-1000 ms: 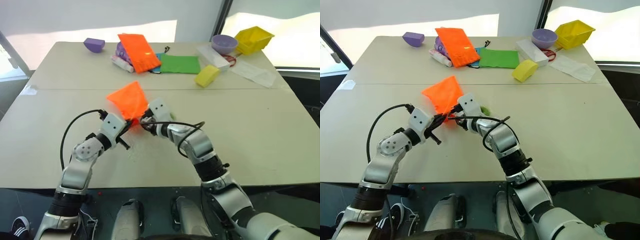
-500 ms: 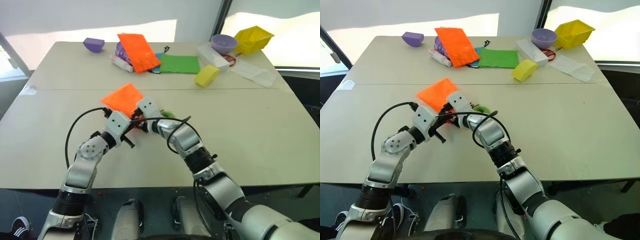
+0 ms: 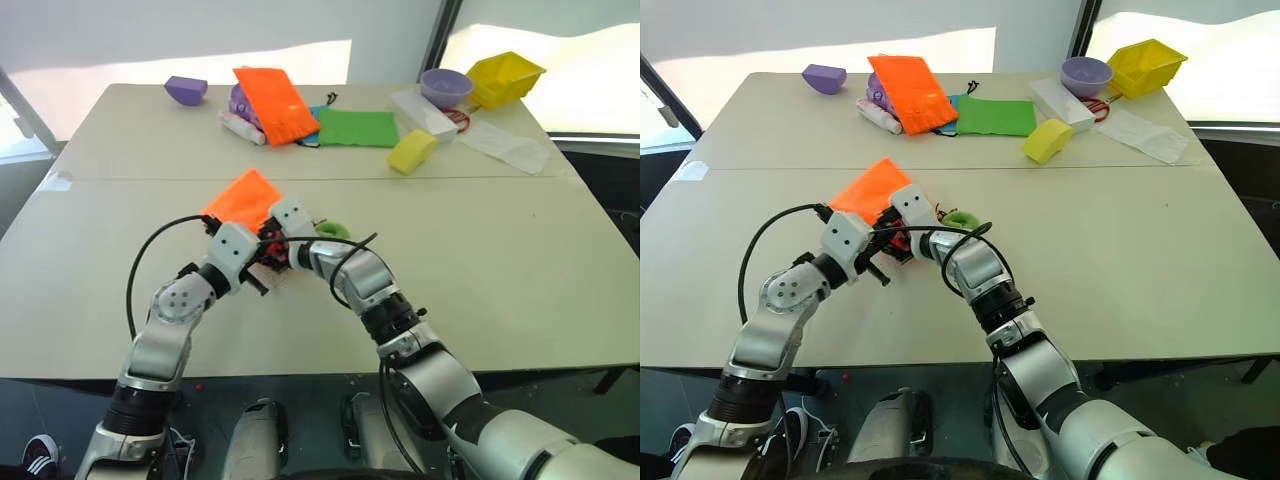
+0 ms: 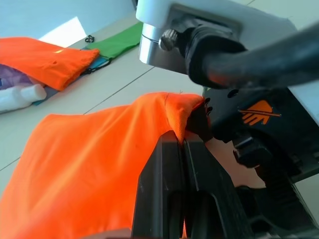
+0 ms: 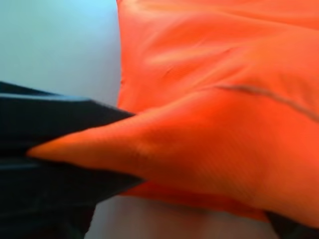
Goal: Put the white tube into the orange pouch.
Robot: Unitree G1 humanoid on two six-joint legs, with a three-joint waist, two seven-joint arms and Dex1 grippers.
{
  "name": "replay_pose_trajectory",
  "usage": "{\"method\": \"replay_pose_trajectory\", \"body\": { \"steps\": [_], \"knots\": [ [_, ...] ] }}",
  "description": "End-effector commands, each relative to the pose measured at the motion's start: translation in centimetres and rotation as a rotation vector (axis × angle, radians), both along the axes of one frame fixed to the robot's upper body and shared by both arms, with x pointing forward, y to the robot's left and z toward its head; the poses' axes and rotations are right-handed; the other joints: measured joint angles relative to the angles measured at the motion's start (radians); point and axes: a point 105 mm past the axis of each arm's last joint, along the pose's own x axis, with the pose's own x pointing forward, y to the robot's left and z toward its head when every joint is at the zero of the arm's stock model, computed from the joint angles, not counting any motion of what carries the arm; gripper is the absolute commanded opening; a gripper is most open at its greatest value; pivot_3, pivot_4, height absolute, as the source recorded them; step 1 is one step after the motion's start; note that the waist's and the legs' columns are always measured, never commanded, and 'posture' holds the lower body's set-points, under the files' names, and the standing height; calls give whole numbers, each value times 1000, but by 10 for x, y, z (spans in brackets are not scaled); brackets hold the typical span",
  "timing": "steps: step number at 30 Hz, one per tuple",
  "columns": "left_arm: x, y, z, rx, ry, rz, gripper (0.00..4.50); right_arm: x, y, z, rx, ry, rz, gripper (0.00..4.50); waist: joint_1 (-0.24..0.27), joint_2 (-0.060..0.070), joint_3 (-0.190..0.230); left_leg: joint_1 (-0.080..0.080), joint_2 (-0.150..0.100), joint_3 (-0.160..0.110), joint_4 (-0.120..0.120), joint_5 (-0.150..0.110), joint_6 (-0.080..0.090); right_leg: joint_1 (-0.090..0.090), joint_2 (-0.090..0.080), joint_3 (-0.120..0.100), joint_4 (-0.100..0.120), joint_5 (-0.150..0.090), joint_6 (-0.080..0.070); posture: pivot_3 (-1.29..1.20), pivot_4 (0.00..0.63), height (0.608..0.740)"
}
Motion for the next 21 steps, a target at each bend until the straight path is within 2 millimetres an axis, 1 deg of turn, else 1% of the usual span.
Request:
{"method": "replay_pose_trajectory", "body": {
  "steps": [1, 4, 9, 13, 15, 16, 18, 20, 21],
  "knots": [
    [-4, -3, -2, 15, 1, -21, 0, -18, 13, 28, 34, -94, 143, 4170, 0, 0, 0, 0, 0, 0, 0, 0, 0, 0, 0, 0, 0, 0, 0, 0, 150, 740],
    [-5, 2, -3, 23, 2, -16, 0, -23, 2, 31, 38, -76, 149, 4170, 1, 0, 0, 0, 0, 0, 0, 0, 0, 0, -1, 0, 0, 0, 0, 0, 150, 740],
    [-5, 10, -1, 37, 1, -12, 0, -34, -19, 31, -19, -104, 201, 4170, 4, 0, 0, 0, 0, 0, 0, 0, 0, 0, -1, 0, 0, -1, -2, 0, 150, 740],
    [-9, 16, 0, 61, -1, -26, 0, -40, -42, 36, -61, -147, 242, 4170, 5, 0, 0, 0, 0, 0, 0, 0, 0, -1, -1, 0, 0, -2, -3, 0, 150, 740],
    [-13, 20, 1, 68, 1, -41, 0, -37, -61, 37, -82, -165, 231, 4170, 5, 0, 0, 0, 0, 0, 0, 0, 0, -1, -1, 0, -1, -2, -3, 0, 150, 740],
    [-16, 22, 3, 73, 4, -59, 0, -36, -73, 40, -102, -202, 242, 4170, 5, 0, 0, 0, 0, 0, 0, 0, 0, -1, -1, 0, -1, -2, -3, 0, 150, 740],
    [-23, 27, 5, 89, 10, -91, 0, -30, -94, 50, -68, -219, 219, 4170, 6, 0, 0, -1, 0, 0, 0, 0, 0, -1, -1, 0, -1, -2, -4, 0, 150, 740],
    [-28, 31, 8, 84, 18, -117, 0, -20, -108, 56, -68, -247, 172, 4170, 5, 0, 0, -1, 0, 1, 0, 0, 0, -1, -2, 0, -2, -2, -4, 0, 150, 740],
    [-29, 33, 9, 78, 23, -124, 0, -17, -111, 56, -81, -264, 159, 4170, 4, 0, 0, -1, 0, 1, 0, 0, 0, -1, -2, 0, -2, -2, -4, 0, 150, 740]
  ]
}}
